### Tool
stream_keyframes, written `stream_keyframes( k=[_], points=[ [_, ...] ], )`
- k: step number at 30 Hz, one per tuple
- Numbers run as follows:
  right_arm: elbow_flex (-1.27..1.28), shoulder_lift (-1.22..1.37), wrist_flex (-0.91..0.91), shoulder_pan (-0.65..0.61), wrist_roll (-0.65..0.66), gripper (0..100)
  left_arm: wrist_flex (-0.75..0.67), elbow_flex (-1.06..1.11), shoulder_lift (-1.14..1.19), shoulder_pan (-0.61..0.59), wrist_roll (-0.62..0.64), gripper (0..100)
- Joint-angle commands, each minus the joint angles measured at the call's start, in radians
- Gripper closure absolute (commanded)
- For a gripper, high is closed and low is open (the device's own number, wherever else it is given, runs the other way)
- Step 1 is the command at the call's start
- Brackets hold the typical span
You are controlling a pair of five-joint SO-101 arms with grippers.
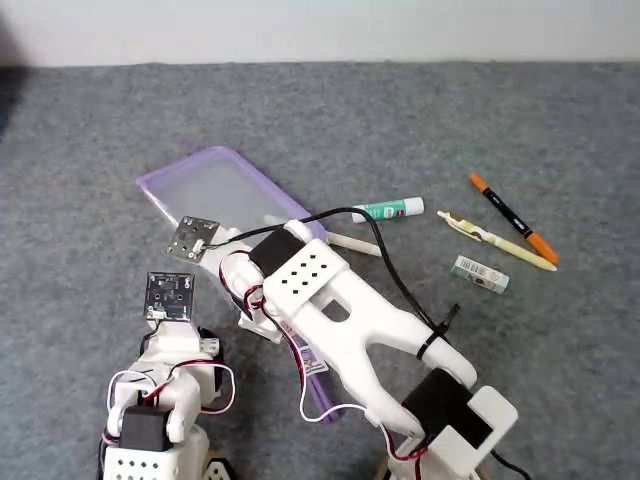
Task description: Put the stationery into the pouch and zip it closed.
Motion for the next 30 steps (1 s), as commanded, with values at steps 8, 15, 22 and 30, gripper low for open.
stream_keyframes(
  k=[8,15,22,30],
  points=[
    [-0.021,-0.059,0.019,0.013,-0.018,99.0,-0.020,-0.005,-0.015,-0.006,-0.008,98],
    [-0.023,-0.059,0.012,0.087,-0.020,99.0,-0.012,-0.048,-0.015,-0.021,-0.057,98],
    [-0.052,-0.061,-0.007,0.120,-0.110,99.0,-0.081,-0.127,-0.015,-0.152,-0.107,98],
    [-0.210,-0.053,-0.010,0.116,-0.252,99.0,-0.201,-0.151,-0.015,-0.157,0.106,99]
  ],
)
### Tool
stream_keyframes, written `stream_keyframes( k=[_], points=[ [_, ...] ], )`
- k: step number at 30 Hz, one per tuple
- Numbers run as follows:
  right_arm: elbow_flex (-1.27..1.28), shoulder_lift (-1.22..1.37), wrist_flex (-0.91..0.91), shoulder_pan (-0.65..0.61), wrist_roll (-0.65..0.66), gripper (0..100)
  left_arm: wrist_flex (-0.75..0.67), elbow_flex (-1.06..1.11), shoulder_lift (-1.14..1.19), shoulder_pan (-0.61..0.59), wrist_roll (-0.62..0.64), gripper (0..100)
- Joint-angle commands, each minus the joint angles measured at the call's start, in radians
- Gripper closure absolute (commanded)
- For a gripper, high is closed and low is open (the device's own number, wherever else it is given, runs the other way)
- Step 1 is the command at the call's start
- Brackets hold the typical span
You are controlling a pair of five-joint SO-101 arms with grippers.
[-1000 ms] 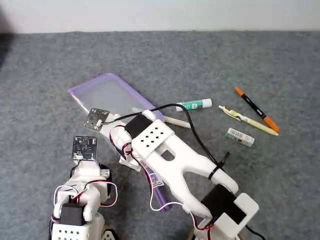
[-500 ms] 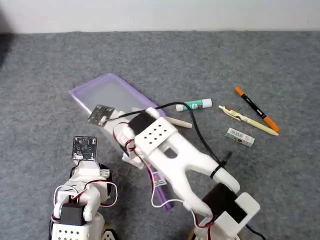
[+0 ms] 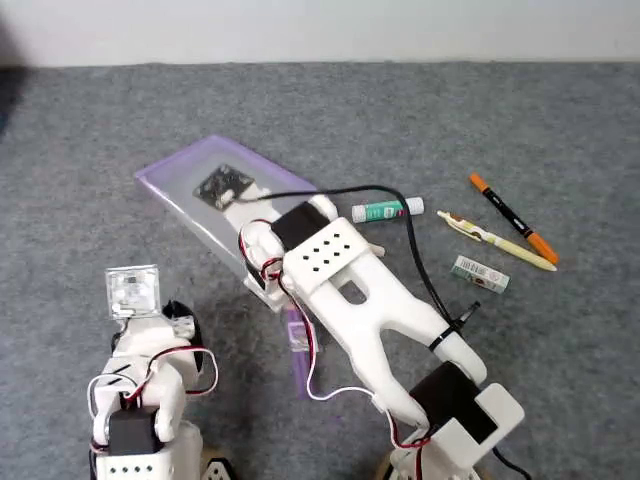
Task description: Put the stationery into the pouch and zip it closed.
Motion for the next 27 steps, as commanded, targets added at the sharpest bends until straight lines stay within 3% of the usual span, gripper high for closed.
stream_keyframes(
  k=[1,6,12,19,27],
  points=[
    [-0.109,-0.053,-0.005,0.013,-0.049,99.0,-0.064,-0.093,-0.015,-0.006,0.077,99],
    [-0.189,-0.061,0.008,-0.045,-0.049,99.0,-0.069,-0.147,-0.015,0.020,0.121,97],
    [-0.242,-0.059,0.067,-0.124,-0.048,99.0,-0.071,-0.142,-0.015,0.084,0.193,82],
    [-0.242,-0.061,0.097,-0.131,-0.048,99.0,-0.081,-0.130,-0.015,0.087,0.193,83],
    [-0.272,-0.074,0.122,-0.140,-0.048,99.0,-0.141,-0.073,-0.015,0.169,0.190,86]
  ],
)
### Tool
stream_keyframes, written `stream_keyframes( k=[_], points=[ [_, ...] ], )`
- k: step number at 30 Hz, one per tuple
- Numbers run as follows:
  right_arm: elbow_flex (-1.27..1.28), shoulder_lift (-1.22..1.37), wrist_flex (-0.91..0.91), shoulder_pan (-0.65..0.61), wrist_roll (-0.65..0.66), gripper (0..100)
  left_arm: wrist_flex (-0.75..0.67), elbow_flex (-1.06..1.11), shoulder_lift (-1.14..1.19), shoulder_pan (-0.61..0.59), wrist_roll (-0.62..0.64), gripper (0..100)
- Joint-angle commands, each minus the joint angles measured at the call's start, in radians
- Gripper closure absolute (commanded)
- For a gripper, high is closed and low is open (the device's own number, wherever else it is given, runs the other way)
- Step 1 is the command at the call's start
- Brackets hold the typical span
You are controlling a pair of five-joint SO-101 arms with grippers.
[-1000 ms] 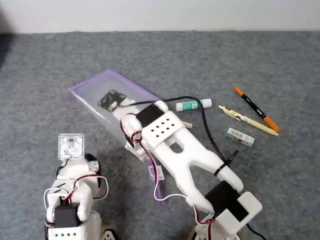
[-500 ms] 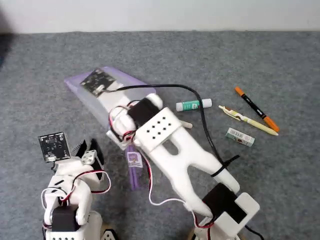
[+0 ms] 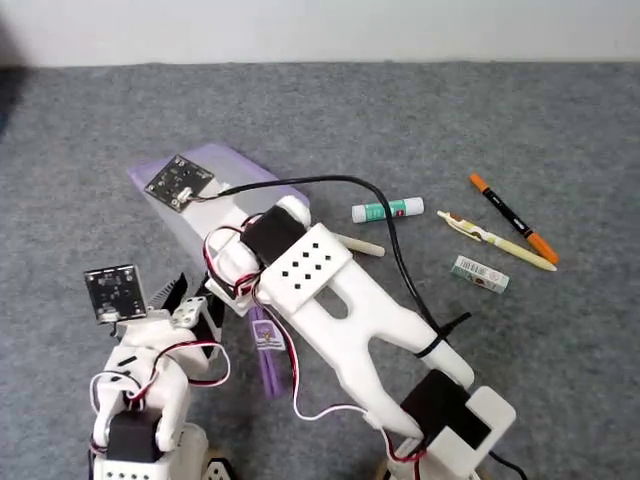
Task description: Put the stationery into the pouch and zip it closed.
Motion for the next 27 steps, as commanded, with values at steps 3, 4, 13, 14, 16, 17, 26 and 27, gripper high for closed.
stream_keyframes(
  k=[3,4,13,14,16,17,26,27],
  points=[
    [-0.071,-0.088,0.047,-0.036,-0.008,99.0,-0.021,-0.001,-0.015,0.026,0.000,86],
    [-0.071,-0.093,0.053,-0.036,-0.008,99.0,-0.020,-0.001,-0.015,0.026,0.000,86],
    [-0.072,-0.101,0.050,-0.036,-0.008,99.0,0.029,-0.005,-0.015,0.038,0.000,86],
    [-0.072,-0.101,0.050,-0.036,-0.008,99.0,0.031,-0.005,-0.015,0.051,0.000,86],
    [-0.072,-0.101,0.050,-0.036,-0.008,99.0,0.040,-0.005,-0.015,0.087,0.000,86],
    [-0.072,-0.101,0.050,-0.036,-0.008,99.0,0.041,-0.005,-0.015,0.109,0.000,86],
    [-0.072,-0.124,0.058,-0.038,0.003,99.0,0.028,-0.001,-0.015,0.091,0.000,86],
    [-0.071,-0.131,0.058,-0.038,0.021,99.0,0.012,0.007,-0.015,0.077,0.000,86]
  ],
)
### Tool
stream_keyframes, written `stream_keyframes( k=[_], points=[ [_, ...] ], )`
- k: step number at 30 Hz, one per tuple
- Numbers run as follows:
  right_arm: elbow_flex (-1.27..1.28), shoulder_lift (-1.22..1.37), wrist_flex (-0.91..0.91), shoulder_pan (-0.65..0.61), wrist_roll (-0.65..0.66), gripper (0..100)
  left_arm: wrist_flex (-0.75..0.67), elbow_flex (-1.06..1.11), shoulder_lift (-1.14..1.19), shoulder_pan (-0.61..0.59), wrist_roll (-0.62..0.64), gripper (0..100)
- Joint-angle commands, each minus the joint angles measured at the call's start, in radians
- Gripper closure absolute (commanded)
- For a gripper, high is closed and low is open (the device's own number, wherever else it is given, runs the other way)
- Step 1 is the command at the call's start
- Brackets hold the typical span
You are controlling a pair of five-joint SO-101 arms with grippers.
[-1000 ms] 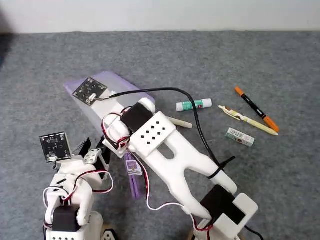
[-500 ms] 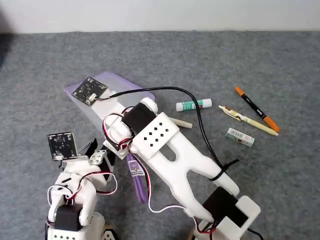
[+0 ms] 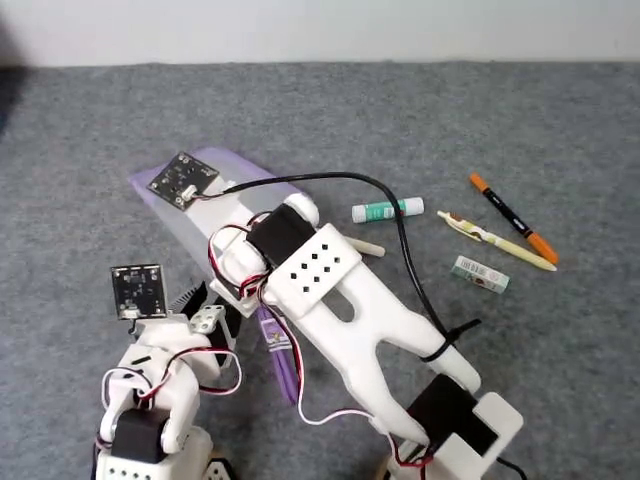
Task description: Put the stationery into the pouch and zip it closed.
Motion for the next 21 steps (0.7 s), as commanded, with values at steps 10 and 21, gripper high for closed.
stream_keyframes(
  k=[10,21],
  points=[
    [-0.054,-0.108,0.047,-0.073,0.048,99.0,-0.160,0.105,-0.015,-0.066,-0.046,86],
    [-0.029,-0.105,0.050,-0.079,0.038,99.0,-0.152,0.099,-0.015,-0.068,-0.048,88]
  ],
)
